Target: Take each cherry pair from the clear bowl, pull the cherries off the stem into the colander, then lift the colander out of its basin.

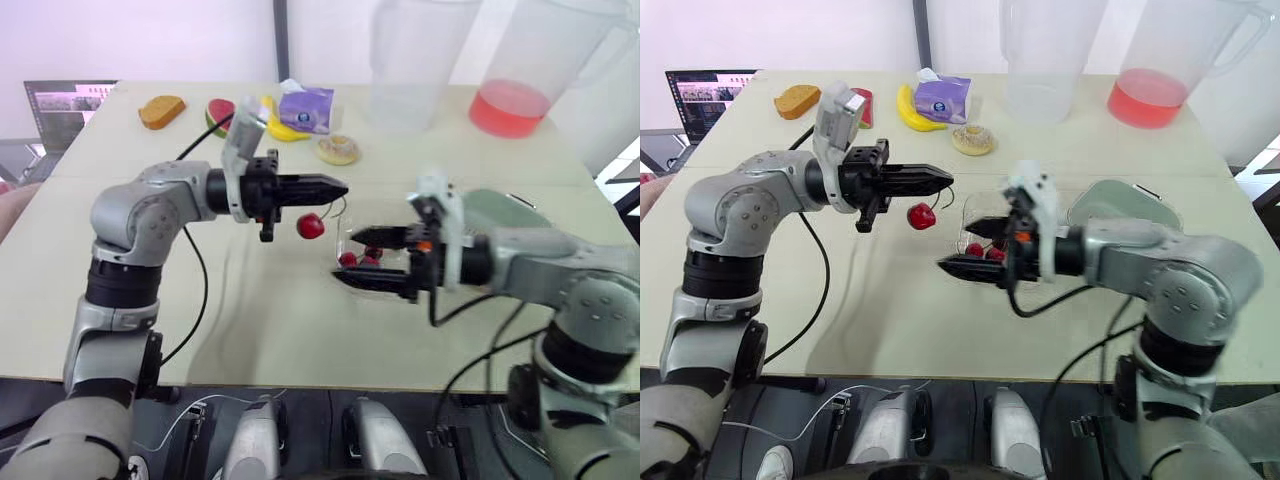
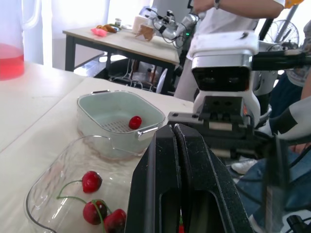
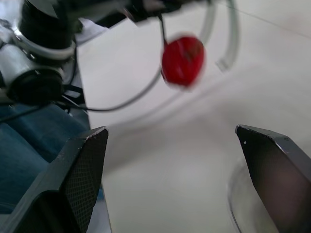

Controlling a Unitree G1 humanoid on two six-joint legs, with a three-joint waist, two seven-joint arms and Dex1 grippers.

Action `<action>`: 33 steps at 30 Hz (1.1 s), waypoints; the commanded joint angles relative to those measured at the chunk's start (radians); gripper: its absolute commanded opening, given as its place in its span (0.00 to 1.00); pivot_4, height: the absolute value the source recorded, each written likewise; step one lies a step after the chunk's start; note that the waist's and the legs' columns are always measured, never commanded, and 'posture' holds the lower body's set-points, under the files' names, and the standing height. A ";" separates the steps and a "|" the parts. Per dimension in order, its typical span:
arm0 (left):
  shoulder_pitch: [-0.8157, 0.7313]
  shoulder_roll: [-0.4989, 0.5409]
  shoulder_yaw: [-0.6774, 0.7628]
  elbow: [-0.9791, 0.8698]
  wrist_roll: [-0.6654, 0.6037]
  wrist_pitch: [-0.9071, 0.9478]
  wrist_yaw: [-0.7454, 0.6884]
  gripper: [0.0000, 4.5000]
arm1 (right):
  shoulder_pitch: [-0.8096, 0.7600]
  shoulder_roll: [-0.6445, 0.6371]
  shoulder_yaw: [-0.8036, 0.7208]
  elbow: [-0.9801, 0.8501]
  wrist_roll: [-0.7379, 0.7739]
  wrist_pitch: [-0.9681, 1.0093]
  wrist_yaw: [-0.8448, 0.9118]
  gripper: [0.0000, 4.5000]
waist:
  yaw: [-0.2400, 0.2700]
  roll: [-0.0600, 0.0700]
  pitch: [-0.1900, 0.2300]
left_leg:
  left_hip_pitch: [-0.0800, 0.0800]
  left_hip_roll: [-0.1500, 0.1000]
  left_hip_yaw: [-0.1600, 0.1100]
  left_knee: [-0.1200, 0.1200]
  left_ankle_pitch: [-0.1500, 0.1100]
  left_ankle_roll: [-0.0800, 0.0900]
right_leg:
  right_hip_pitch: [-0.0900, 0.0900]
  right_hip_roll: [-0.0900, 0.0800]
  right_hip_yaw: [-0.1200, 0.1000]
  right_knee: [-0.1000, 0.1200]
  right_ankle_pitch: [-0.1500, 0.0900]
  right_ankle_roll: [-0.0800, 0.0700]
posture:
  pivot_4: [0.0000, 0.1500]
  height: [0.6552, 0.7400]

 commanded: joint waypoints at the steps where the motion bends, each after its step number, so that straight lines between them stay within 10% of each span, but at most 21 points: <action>1: -0.020 0.003 0.006 -0.024 -0.010 -0.009 -0.016 0.00 | -0.044 0.013 0.036 0.053 -0.035 -0.070 -0.035 0.98 | 0.004 0.000 0.000 | 0.000 0.000 0.000 0.000 0.000 0.000 | 0.000 0.000 0.000 0.000 0.000 0.000 | 1.00 1.00; 13: -0.021 -0.011 0.013 -0.018 -0.007 -0.012 -0.008 0.00 | -0.087 0.057 0.095 0.135 -0.041 -0.163 -0.067 0.98 | 0.000 0.000 0.000 | 0.000 0.000 0.000 0.000 0.000 0.000 | 0.000 -0.001 0.000 0.000 0.000 0.000 | 1.00 1.00; 23: -0.022 -0.013 0.013 -0.016 -0.005 -0.016 -0.006 0.00 | -0.073 0.053 0.097 0.123 -0.022 -0.150 -0.072 0.12 | -0.001 0.000 0.000 | 0.000 0.000 0.000 0.000 0.000 0.000 | 0.000 -0.001 0.000 0.000 0.000 0.000 | 1.00 1.00; 33: -0.024 -0.019 0.020 -0.021 -0.011 -0.012 0.007 0.00 | 0.036 -0.025 0.204 0.117 -0.064 -0.126 -0.089 0.10 | 0.000 0.000 0.000 | 0.000 0.000 0.000 0.000 0.000 0.000 | 0.000 -0.001 0.000 0.000 0.000 0.000 | 1.00 1.00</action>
